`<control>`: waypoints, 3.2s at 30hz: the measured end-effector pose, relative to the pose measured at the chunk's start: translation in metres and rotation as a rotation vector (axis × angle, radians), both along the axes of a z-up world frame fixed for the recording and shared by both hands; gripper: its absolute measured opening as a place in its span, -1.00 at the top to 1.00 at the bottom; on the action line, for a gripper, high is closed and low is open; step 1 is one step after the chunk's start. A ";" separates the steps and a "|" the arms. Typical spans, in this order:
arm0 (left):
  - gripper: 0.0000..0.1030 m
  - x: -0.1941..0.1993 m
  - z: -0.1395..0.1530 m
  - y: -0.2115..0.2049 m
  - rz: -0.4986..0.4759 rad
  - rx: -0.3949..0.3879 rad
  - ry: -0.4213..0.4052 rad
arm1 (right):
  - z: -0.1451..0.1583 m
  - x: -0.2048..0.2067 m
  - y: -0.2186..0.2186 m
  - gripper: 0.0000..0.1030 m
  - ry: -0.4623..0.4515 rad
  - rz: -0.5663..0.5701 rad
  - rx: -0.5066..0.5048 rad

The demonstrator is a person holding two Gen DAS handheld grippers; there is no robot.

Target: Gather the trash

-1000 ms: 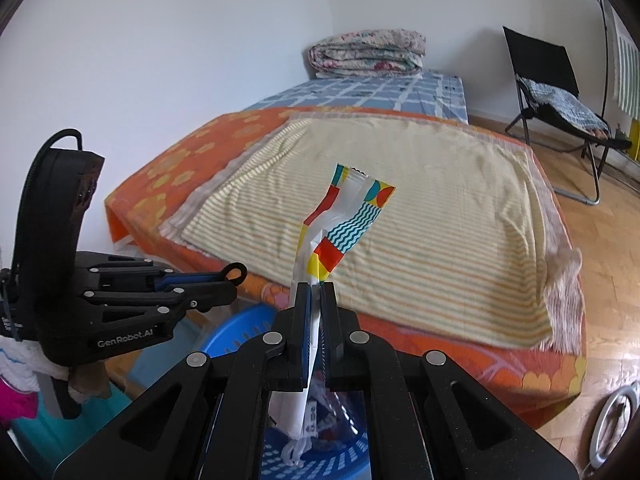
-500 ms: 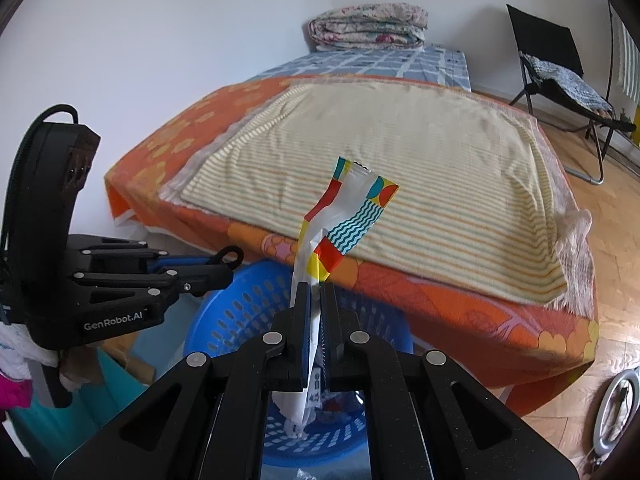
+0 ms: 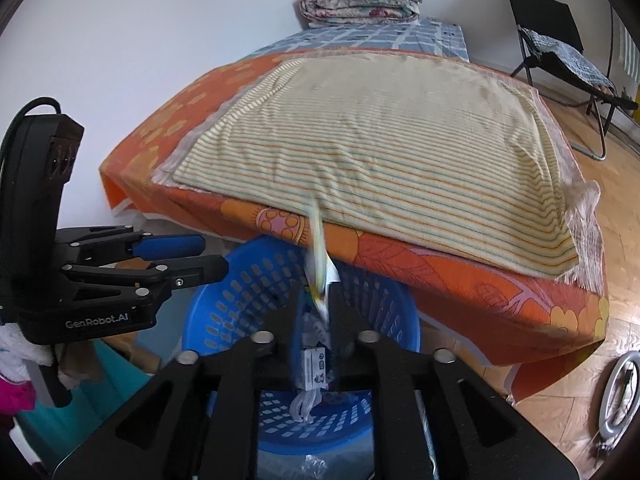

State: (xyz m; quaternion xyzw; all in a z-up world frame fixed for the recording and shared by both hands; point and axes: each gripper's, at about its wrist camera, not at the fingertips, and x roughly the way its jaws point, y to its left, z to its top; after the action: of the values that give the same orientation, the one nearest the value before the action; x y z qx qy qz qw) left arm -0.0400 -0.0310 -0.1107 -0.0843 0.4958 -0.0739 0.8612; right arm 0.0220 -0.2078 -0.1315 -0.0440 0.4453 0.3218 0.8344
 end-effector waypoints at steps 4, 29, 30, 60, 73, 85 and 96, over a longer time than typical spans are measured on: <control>0.12 0.000 -0.001 0.001 0.004 0.000 0.002 | 0.003 0.000 -0.003 0.20 0.006 -0.017 0.028; -0.50 0.005 0.018 0.012 0.105 0.050 -0.079 | 0.012 0.010 -0.011 -0.33 -0.019 -0.098 0.038; -0.50 0.006 0.020 0.012 0.108 0.052 -0.087 | 0.013 0.011 -0.011 -0.33 -0.019 -0.099 0.041; -0.63 0.048 0.110 0.023 0.195 0.009 -0.320 | 0.081 0.060 -0.014 -0.52 -0.172 -0.154 0.158; -0.89 0.066 0.152 0.037 0.236 0.063 -0.414 | 0.107 0.081 -0.011 -0.56 -0.278 -0.152 0.159; -0.97 0.088 0.142 0.055 0.291 0.046 -0.385 | 0.100 0.111 -0.012 -0.57 -0.250 -0.191 0.181; -0.98 0.099 0.133 0.045 0.261 0.085 -0.360 | 0.092 0.123 -0.008 -0.57 -0.232 -0.202 0.174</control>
State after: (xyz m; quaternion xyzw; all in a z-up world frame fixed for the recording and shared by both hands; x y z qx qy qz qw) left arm 0.0591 0.0136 0.0219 -0.0969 0.3216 0.0454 0.9408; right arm 0.1447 -0.2161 -0.0391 0.0365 0.3188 0.2665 0.9089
